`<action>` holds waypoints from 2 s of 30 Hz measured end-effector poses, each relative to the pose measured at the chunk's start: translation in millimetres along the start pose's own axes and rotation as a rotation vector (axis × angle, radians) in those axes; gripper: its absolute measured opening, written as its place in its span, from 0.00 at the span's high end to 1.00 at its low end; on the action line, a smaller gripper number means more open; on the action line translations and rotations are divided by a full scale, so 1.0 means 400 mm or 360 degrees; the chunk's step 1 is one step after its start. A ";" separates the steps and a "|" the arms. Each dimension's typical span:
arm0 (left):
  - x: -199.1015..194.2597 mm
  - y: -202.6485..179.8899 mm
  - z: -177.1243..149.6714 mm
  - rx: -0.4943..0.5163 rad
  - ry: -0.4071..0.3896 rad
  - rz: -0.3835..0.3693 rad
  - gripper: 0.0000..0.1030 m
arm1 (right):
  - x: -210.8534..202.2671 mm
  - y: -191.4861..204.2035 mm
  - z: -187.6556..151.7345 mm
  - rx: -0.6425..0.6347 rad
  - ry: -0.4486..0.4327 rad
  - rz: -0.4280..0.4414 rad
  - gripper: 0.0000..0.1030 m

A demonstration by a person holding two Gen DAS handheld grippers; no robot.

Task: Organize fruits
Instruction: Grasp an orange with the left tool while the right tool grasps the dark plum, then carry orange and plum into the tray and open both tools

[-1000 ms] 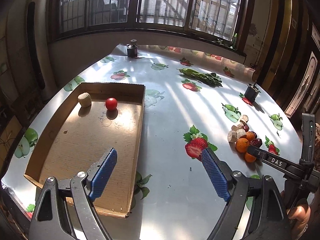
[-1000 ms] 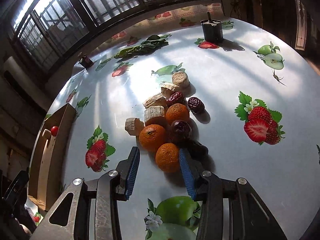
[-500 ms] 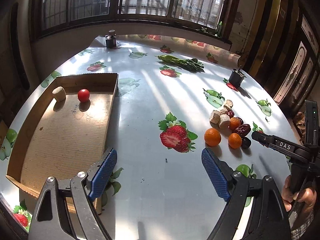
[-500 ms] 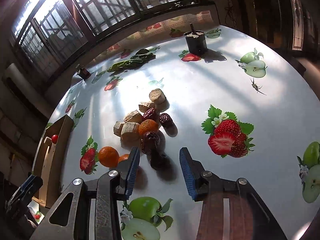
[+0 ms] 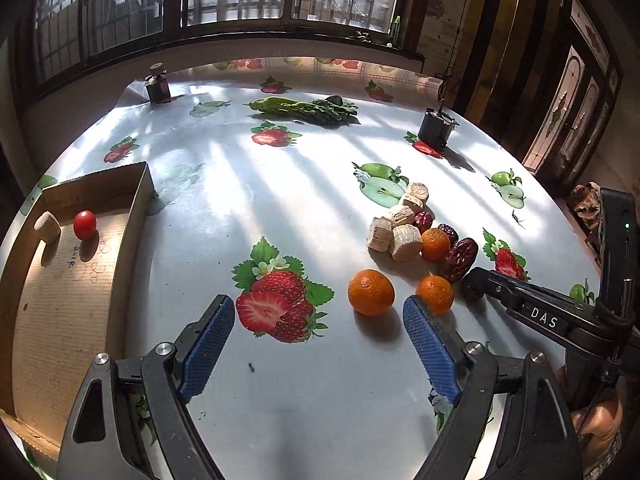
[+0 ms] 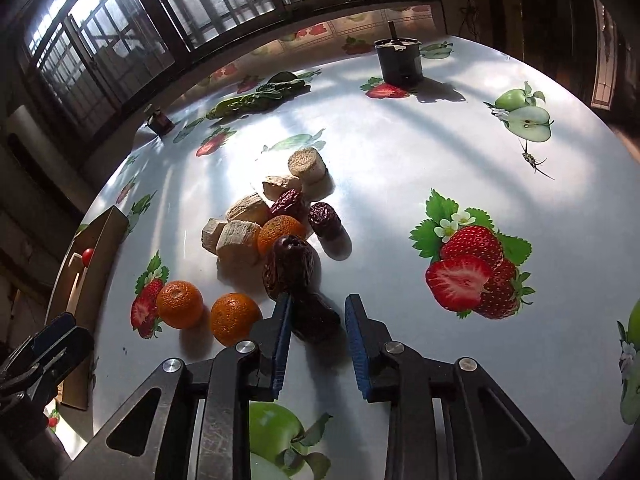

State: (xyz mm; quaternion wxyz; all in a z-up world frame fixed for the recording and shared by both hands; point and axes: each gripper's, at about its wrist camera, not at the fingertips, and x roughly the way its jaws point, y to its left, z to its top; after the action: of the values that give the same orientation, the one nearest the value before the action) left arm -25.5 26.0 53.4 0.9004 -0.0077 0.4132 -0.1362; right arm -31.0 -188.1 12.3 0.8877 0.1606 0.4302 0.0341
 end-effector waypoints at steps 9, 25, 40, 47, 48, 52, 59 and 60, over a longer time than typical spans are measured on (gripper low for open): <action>0.157 -0.021 0.018 -0.0039 0.0200 -0.0190 0.46 | -0.004 -0.013 0.001 0.0006 -0.0013 0.0057 0.72; 0.152 -0.008 0.004 -0.0071 0.0058 -0.0291 0.57 | 0.020 0.048 -0.028 -0.0176 0.0037 -0.0013 0.72; 0.126 0.001 -0.008 -0.0097 0.0007 -0.0282 0.70 | -0.005 0.070 -0.035 -0.0159 -0.0099 -0.0059 0.75; 0.016 0.041 -0.019 -0.0211 -0.0093 -0.0380 0.70 | -0.041 0.081 -0.037 -0.0174 -0.0223 -0.0069 0.75; -0.011 0.052 -0.025 -0.0222 -0.0104 -0.0398 0.70 | -0.050 0.088 -0.039 -0.0188 -0.0236 -0.0077 0.75; -0.110 0.132 -0.043 -0.0303 -0.0118 -0.0411 0.70 | -0.106 0.132 -0.044 -0.0226 -0.0233 -0.0010 0.74; -0.265 0.361 -0.025 -0.0459 -0.0250 -0.0190 0.69 | -0.218 0.307 -0.004 -0.0436 -0.0264 0.0172 0.74; -0.278 0.395 -0.019 -0.0475 -0.0263 -0.0138 0.69 | -0.225 0.337 0.002 -0.0470 -0.0265 0.0200 0.74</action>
State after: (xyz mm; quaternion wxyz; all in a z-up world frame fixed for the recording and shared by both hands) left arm -62.5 206.8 110.8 0.9134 -0.1704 0.3527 -0.1110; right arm -76.2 -78.9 122.8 0.9303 0.0572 0.3347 0.1388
